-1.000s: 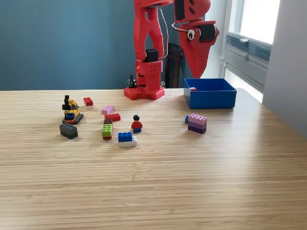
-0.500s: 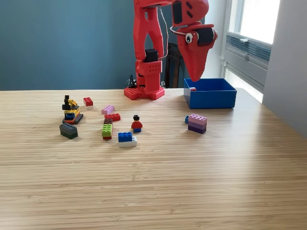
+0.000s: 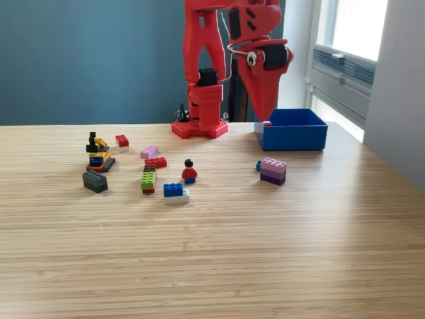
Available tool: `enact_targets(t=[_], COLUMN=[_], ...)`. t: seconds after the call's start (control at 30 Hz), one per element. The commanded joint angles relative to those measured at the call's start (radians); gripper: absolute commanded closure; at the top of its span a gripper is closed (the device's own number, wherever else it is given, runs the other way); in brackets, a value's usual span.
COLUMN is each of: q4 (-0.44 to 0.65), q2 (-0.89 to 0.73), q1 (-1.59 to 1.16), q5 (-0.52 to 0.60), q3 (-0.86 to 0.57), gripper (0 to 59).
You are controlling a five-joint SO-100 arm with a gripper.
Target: Grasp a lego block and put it in the bin.
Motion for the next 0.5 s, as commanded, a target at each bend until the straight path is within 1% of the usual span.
enact_targets(t=[0.03, 0.27, 0.5], q4=[-0.054, -0.081, -0.075], q2=[0.069, 0.069, 0.069], q1=[0.117, 0.278, 0.387], q5=[-0.044, -0.1, -0.103], q3=[0.008, 0.017, 0.031], gripper=[58.6, 58.6, 58.6])
